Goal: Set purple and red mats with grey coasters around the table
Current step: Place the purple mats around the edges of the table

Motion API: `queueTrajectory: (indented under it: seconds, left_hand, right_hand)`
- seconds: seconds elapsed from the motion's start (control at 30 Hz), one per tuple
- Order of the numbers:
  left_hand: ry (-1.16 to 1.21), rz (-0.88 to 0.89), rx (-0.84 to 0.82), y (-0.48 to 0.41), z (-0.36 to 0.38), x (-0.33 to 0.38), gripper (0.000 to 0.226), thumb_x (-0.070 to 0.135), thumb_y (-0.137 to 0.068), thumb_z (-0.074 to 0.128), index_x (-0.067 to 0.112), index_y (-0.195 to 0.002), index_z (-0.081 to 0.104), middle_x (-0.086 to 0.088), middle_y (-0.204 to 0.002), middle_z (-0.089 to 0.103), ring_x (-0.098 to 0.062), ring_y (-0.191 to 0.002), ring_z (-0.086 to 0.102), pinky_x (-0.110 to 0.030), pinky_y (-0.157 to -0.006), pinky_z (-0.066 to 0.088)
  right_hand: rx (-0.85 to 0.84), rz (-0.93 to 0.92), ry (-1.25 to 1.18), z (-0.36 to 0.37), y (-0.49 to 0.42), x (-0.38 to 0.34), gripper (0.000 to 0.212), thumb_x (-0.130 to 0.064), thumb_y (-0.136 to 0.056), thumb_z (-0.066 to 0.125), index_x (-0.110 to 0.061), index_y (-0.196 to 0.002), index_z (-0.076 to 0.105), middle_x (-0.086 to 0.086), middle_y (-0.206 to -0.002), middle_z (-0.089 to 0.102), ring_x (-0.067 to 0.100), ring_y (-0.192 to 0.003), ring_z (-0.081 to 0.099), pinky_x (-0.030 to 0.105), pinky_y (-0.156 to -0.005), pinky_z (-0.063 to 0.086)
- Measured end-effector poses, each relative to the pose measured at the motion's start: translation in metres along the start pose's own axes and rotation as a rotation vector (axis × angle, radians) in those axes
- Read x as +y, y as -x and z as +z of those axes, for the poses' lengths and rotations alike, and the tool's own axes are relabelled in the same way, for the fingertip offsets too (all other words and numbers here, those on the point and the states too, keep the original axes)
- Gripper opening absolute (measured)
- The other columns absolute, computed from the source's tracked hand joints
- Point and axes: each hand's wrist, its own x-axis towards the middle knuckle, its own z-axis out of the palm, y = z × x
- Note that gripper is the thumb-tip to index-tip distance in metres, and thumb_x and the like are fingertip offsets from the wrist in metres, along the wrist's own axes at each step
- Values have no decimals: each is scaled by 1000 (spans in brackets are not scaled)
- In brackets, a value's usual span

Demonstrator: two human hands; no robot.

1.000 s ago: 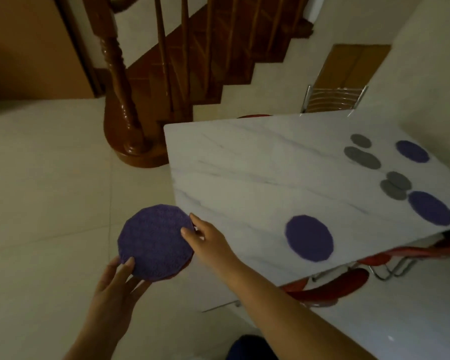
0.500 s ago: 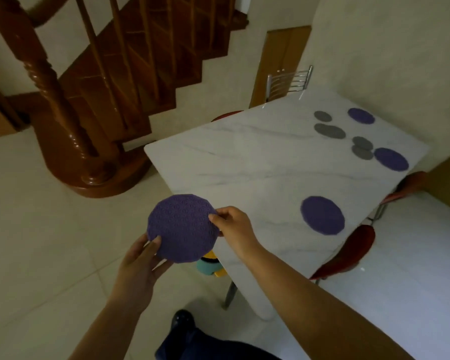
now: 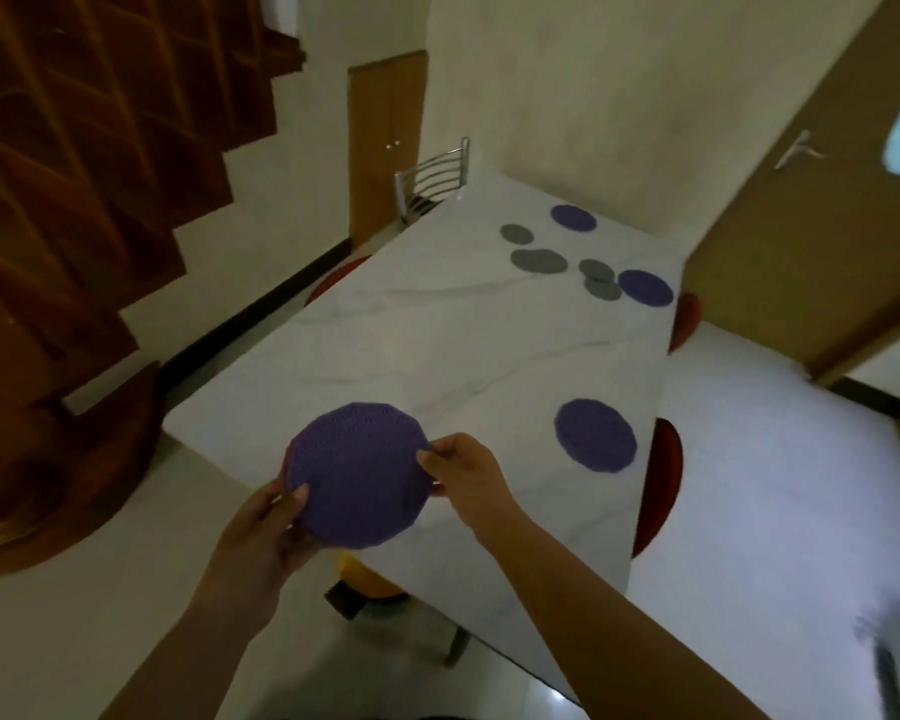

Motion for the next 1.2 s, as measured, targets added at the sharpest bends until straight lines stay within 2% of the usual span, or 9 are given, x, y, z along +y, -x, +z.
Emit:
queueTrajectory:
  seconds: [0.17,0.37,0.53,0.67,0.77,0.9,1.03,1.13,1.2]
  left_hand:
    - [-36,-158,-184,-59,2,33,31,17,-87,60,9,-117,62,-6,-114,70,-23,-90,72,-34,-56,60]
    - [-156,-262,-388,-118,-22,76,31,21,-80,62,14,-110,65,-3,-106,74,-20,-83,74,-30,-56,58]
    - [-219,-323,-484,-160,-36,120,44,25,-79,63,15,-121,62,-4,-115,72,-22,-96,71,-33,-63,59]
    - [-249,-348,-492,-180,-54,135,40,24,-82,62,15,-121,61,-6,-114,72,-23,-95,71,-32,-64,59]
    - [-273,-375,-483,-190,-62,136,36,22,-82,64,16,-117,62,-5,-108,74,-23,-90,73,-32,-62,59]
    - [-231,-372,-413,-204,-69,137,28,20,-86,62,17,-113,63,-2,-101,76,-20,-85,73,-31,-61,59]
    - [-198,-341,-317,-221,-77,141,24,17,-92,58,17,-115,63,-3,-111,70,-19,-89,71,-30,-61,59]
    - [-181,-319,-281,-232,-77,145,32,16,-92,57,14,-124,58,-5,-117,66,-22,-96,67,-30,-62,59]
    - [-175,-309,-258,-237,-76,145,31,16,-93,56,14,-123,58,-4,-117,66,-23,-100,65,-30,-62,59]
  right_hand:
    - [210,-13,-140,6,-11,-6,9,-19,-88,62,-17,-80,59,1,-80,64,9,-69,66,20,-60,56]
    - [512,85,-142,61,-24,-16,8,-21,-86,65,-21,-78,61,3,-81,68,16,-72,68,34,-70,60]
    - [656,81,-224,100,-35,-42,9,-24,-88,62,-19,-82,59,1,-81,66,16,-74,67,19,-58,55]
    - [643,153,-345,122,-37,-50,11,-22,-89,60,-12,-85,60,5,-83,64,14,-73,64,17,-54,54]
    - [583,212,-465,126,-37,-48,18,-21,-89,60,-4,-93,62,12,-89,65,20,-80,65,25,-64,57]
    - [592,208,-690,120,-36,-36,23,-16,-91,57,0,-106,60,16,-99,66,27,-91,67,29,-66,57]
    - [697,209,-828,105,-27,-4,22,-12,-92,55,-4,-111,61,16,-106,67,30,-98,66,32,-68,58]
    - [801,268,-819,95,-24,24,20,-10,-92,54,-5,-109,61,18,-104,67,30,-92,67,32,-63,58]
    - [847,323,-781,93,-24,39,18,-9,-92,52,-4,-107,61,20,-103,66,31,-89,66,32,-60,57]
